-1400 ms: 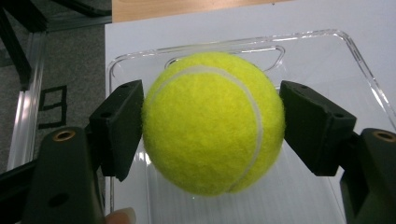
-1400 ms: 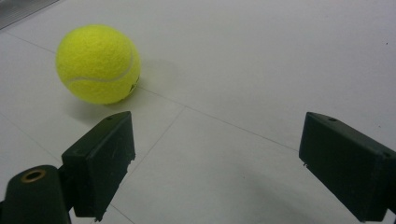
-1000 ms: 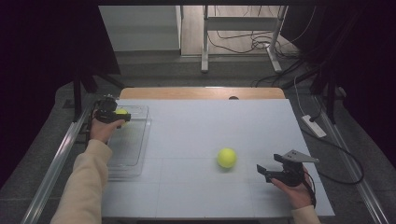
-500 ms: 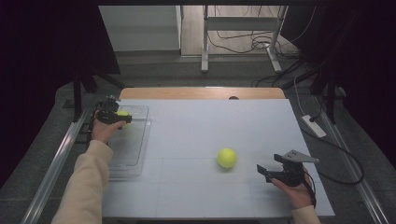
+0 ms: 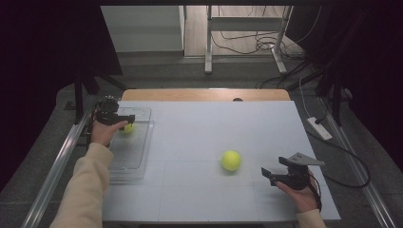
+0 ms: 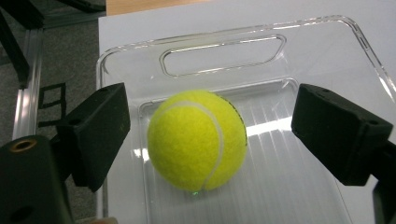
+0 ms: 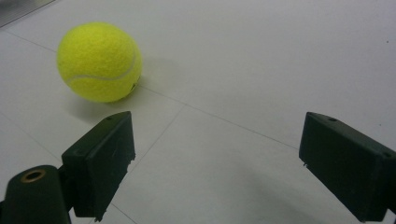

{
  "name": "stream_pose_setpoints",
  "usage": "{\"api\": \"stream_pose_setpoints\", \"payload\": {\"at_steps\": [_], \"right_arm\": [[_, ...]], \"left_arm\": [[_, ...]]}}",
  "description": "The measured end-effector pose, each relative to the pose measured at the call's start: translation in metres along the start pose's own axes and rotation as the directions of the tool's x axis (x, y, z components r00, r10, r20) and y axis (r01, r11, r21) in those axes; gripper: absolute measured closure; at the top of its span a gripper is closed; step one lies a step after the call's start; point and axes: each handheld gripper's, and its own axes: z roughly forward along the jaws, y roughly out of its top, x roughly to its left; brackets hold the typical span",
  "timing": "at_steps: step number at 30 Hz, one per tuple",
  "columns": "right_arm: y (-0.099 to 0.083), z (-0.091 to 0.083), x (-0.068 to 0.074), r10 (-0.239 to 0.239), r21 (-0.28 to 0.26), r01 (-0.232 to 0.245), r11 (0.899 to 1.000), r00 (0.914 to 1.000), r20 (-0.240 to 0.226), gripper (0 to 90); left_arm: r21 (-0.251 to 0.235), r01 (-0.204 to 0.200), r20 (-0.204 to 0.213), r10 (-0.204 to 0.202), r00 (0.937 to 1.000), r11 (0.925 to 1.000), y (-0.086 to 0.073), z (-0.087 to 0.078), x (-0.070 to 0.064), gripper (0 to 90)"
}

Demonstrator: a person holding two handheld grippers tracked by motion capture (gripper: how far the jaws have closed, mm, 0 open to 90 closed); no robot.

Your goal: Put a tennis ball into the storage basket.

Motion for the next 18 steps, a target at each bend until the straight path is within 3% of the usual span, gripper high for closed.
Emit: {"api": "stream_pose_setpoints", "payload": {"at_steps": [13, 18], "right_arm": [[0.000, 0.000, -0.001, 0.000, 0.002, 0.000, 1.000, 1.0000, 0.003, 10.4], [0.000, 0.000, 0.000, -0.002, -0.001, 0.002, 1.000, 1.0000, 0.001, 10.4]], "left_arm": [[-0.086, 0.014, 0.079, -0.007, 0.9968, 0.9962, -0.002, -0.023, 0.002, 12.7], [-0.107, 0.009, 0.125, 0.004, 0.9921, 0.9942, -0.005, -0.029, -0.001, 12.7]]}}
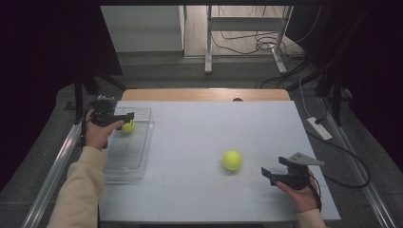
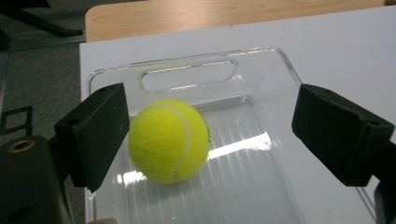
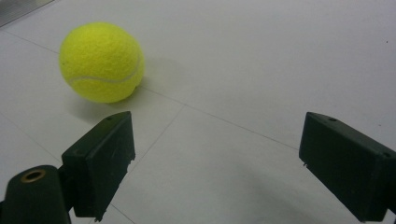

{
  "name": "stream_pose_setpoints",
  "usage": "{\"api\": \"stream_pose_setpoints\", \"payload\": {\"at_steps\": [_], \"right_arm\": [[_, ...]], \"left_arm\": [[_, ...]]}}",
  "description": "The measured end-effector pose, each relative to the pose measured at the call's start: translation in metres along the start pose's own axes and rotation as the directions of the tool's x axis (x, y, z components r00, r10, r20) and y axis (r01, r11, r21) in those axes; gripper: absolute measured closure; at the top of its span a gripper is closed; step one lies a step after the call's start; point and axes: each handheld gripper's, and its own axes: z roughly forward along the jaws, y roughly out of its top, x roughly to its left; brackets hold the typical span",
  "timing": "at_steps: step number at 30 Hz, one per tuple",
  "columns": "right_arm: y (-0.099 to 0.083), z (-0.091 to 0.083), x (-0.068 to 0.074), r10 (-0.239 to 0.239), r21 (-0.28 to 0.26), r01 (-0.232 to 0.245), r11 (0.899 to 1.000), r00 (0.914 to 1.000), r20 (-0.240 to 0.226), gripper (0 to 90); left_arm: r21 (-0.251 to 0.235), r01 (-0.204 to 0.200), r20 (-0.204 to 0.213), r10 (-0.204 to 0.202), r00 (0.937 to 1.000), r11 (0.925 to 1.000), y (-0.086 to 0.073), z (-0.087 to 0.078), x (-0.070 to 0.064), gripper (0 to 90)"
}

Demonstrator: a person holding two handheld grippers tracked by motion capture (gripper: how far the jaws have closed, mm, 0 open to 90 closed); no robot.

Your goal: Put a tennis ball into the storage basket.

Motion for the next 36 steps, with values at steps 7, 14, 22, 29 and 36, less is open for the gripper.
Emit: {"api": "stream_pose_setpoints", "payload": {"at_steps": [7, 14, 22, 29, 36], "right_arm": [[0.000, 0.000, 0.000, 0.002, 0.001, -0.002, 1.000, 1.0000, 0.003, 10.4], [0.000, 0.000, 0.000, 0.009, -0.004, -0.009, 1.000, 1.0000, 0.000, 10.4], [0.001, -0.004, 0.000, 0.022, -0.019, -0.022, 1.000, 0.9998, 0.001, 10.4], [0.002, -0.003, -0.001, 0.022, -0.018, -0.022, 1.000, 0.9998, 0.001, 10.4], [0.003, 0.001, -0.003, 0.021, -0.011, -0.021, 1.000, 0.9998, 0.002, 10.4]], "left_arm": [[-0.037, 0.016, 0.057, -0.014, 0.9983, 0.9992, -0.002, -0.008, -0.005, 12.7], [-0.051, 0.006, 0.086, -0.001, 0.9963, 0.9987, -0.004, -0.015, -0.012, 12.9], [-0.084, -0.016, 0.146, 0.028, 0.9889, 0.9963, 0.000, -0.028, -0.028, 13.2], [-0.105, -0.058, 0.169, 0.076, 0.9826, 0.9928, -0.001, -0.037, -0.043, 13.1], [-0.132, -0.094, 0.199, 0.119, 0.9729, 0.9868, -0.003, -0.044, -0.055, 12.9]]}}
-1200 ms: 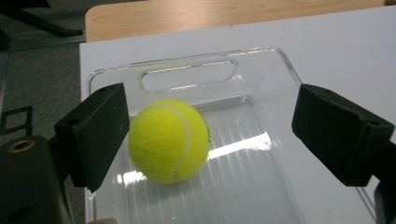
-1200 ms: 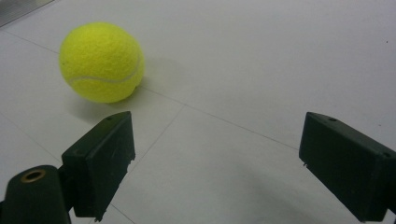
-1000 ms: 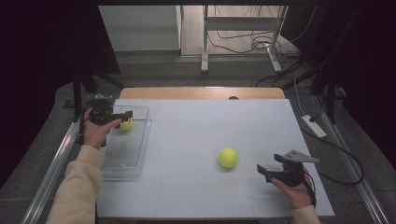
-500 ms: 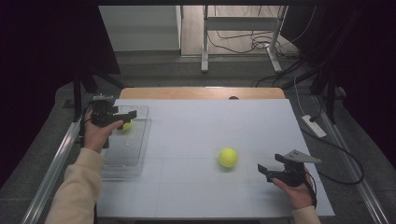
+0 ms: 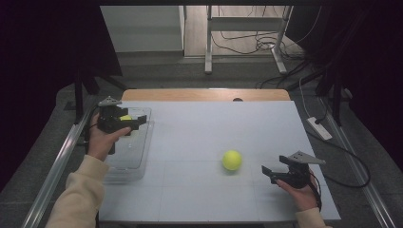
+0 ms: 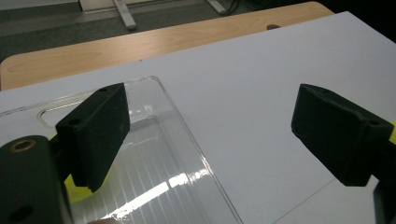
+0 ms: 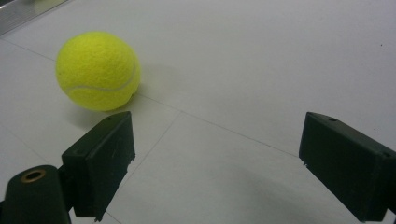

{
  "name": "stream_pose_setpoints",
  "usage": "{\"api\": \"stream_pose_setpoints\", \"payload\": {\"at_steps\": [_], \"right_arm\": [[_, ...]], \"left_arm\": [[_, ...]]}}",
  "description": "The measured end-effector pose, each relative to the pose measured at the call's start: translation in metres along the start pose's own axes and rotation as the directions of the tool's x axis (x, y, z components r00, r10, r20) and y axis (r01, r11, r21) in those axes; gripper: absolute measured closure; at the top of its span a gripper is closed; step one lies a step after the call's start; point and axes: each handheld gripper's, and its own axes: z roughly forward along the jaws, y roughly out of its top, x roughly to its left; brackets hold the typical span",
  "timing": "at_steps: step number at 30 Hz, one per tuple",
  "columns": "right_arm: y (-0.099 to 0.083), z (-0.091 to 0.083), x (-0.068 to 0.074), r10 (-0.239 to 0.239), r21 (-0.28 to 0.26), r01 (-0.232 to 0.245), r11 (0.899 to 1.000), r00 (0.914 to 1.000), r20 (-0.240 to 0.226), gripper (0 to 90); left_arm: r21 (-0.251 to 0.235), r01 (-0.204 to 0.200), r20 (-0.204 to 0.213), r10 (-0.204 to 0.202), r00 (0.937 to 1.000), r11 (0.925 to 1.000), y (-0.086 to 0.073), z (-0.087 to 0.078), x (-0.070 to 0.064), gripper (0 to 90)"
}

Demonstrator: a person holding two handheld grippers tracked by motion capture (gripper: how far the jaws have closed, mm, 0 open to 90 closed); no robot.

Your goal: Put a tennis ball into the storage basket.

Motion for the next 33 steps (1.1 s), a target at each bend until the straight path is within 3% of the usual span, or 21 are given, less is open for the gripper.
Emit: {"api": "stream_pose_setpoints", "payload": {"at_steps": [7, 22, 33], "right_arm": [[0.000, 0.002, -0.002, -0.005, 0.004, 0.005, 1.000, 1.0000, -0.003, 10.4], [0.001, 0.003, -0.004, -0.014, 0.002, 0.014, 1.000, 0.9999, -0.010, 10.5], [0.002, 0.003, -0.003, -0.013, -0.004, 0.013, 1.000, 0.9999, -0.010, 10.5]], "left_arm": [[-0.016, 0.002, 0.025, -0.002, 0.9997, 0.9999, -0.003, -0.001, -0.006, 13.0], [-0.029, -0.066, 0.102, 0.069, 0.9924, 0.9974, -0.010, -0.003, -0.038, 12.8], [-0.033, -0.089, 0.130, 0.093, 0.9872, 0.9954, -0.015, -0.004, -0.055, 12.9]]}}
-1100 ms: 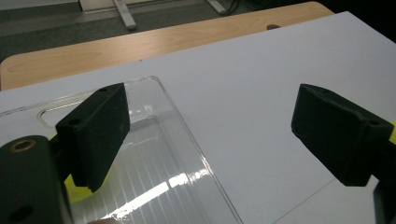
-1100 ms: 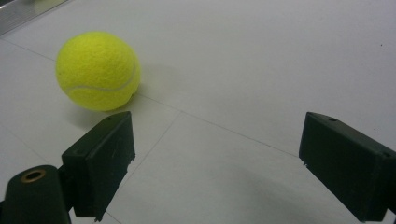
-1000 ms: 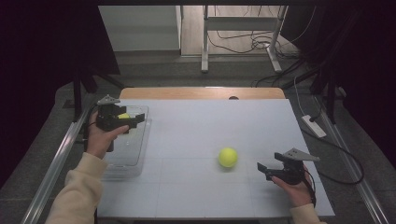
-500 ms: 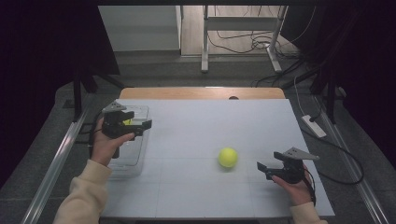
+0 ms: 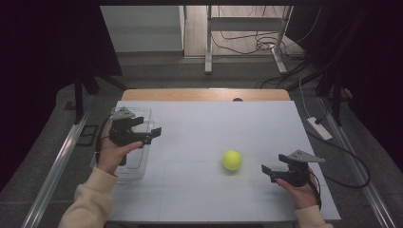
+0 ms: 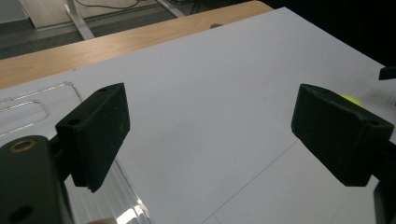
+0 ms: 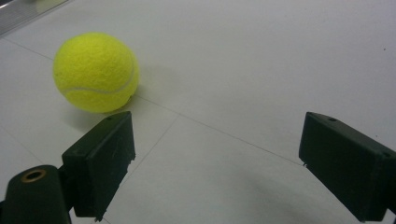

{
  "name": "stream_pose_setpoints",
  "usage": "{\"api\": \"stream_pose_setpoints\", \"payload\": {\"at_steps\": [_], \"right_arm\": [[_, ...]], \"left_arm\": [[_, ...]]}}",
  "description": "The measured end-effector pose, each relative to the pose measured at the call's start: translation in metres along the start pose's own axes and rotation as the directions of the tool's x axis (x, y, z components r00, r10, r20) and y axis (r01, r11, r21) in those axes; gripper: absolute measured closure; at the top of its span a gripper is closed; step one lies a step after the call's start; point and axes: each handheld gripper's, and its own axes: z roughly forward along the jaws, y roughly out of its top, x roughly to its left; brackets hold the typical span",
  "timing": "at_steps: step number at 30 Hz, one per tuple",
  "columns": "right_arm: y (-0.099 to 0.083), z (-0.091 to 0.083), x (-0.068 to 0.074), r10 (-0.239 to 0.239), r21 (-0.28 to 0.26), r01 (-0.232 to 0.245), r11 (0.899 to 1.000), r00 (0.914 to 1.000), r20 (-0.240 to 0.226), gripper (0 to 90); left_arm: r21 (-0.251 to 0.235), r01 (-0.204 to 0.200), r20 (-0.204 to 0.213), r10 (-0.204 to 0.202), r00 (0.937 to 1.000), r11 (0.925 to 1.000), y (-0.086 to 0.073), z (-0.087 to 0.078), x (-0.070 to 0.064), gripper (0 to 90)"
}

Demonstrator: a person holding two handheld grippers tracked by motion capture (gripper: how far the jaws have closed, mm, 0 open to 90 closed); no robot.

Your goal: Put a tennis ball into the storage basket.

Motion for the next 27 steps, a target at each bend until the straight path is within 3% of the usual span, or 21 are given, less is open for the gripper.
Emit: {"api": "stream_pose_setpoints", "payload": {"at_steps": [20, 27], "right_arm": [[0.001, 0.002, 0.000, -0.014, 0.007, 0.014, 1.000, 0.9999, -0.006, 10.5], [0.001, 0.003, 0.001, -0.015, 0.008, 0.015, 1.000, 0.9999, -0.007, 10.6]], "left_arm": [[0.008, -0.066, 0.080, 0.065, 0.9947, 0.9978, 0.001, 0.019, -0.031, 12.3], [0.019, -0.061, 0.085, 0.059, 0.9947, 0.9980, -0.001, 0.024, -0.034, 12.0]]}}
